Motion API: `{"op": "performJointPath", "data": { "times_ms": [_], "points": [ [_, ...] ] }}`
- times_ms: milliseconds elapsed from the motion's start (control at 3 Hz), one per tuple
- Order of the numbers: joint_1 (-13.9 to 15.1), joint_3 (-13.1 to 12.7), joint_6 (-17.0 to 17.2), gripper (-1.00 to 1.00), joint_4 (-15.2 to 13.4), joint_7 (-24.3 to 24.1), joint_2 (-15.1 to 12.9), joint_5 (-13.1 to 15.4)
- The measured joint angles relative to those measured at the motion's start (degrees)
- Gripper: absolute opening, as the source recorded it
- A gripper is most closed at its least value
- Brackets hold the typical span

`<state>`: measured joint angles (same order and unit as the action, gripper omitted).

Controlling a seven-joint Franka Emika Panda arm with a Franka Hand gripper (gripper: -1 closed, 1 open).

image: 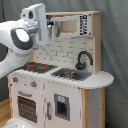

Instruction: Play with the kitchen

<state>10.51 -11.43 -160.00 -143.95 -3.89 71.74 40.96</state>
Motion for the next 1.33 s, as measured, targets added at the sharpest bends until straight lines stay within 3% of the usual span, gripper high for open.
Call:
{"op": "performJointPath", "data": {
  "times_ms": [1000, 1333],
  "points": [
    [3.6, 6.5, -13.2, -1.00, 1.1, 3.9, -8.8, 0.0],
    [3.7, 6.7, -15.4, -1.00, 1.1, 3.9, -14.4, 0.0]
  ]
}}
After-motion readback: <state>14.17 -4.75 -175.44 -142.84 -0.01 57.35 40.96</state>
